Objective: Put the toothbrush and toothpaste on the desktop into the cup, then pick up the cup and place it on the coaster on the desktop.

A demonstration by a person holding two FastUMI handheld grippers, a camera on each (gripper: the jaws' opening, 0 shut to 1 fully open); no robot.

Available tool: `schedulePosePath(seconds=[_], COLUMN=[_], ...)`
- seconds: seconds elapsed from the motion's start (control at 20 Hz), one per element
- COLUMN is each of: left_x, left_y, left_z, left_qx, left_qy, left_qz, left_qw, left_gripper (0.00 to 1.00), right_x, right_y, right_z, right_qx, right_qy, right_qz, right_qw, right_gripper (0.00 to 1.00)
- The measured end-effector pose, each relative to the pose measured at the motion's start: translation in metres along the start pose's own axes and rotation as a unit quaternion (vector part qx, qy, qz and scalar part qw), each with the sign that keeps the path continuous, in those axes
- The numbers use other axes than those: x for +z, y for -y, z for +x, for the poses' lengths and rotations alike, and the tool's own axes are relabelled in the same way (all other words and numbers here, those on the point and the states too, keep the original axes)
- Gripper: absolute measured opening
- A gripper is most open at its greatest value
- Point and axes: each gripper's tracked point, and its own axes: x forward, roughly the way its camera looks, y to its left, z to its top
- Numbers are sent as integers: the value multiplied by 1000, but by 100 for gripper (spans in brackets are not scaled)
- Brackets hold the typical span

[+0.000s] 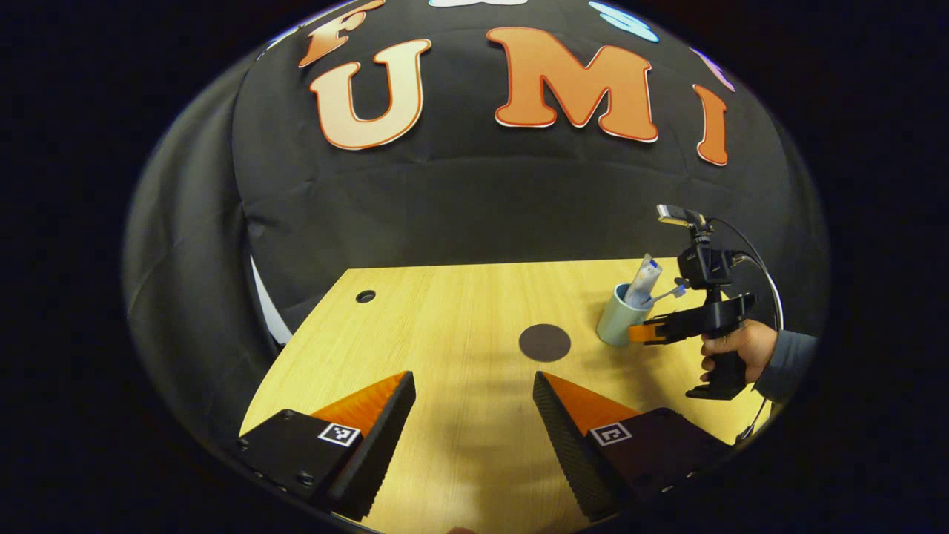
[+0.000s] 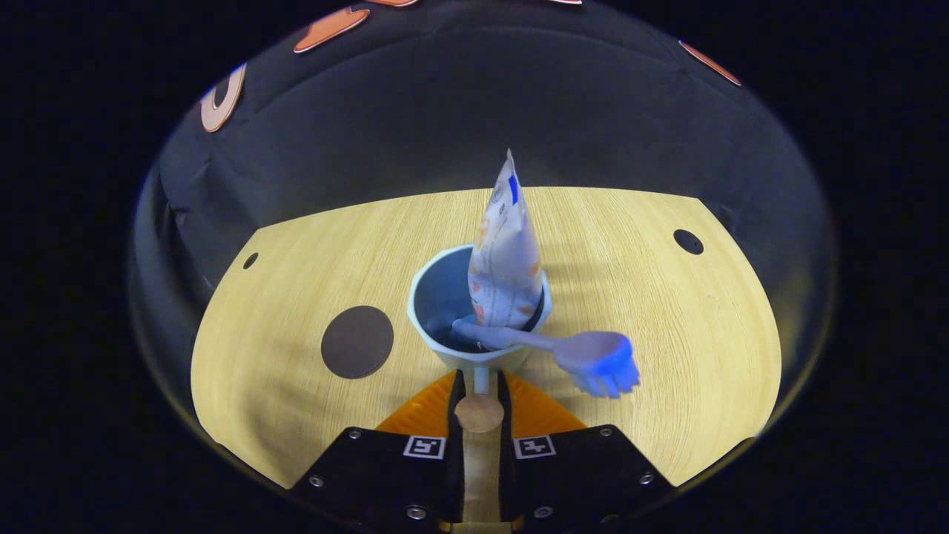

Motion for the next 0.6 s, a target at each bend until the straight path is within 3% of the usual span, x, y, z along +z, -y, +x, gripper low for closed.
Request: schedulePosePath(seconds=[0.25,0.6], left_x=[-17,-42], left_y=[-5,8], left_z=[-2,-17], left_qx=[-3,-6], left_qy=[-25,-27], left_qz=[-24,-30], left_qw=[999,999], left_gripper=[96,96], right_x=[1,4], right_y=[-2,-4], right_z=[-4,1], right_qx=[3,31], right_qy=[-6,22], right_qz=[0,-57], right_qw=[1000,998], right_gripper=[17,17])
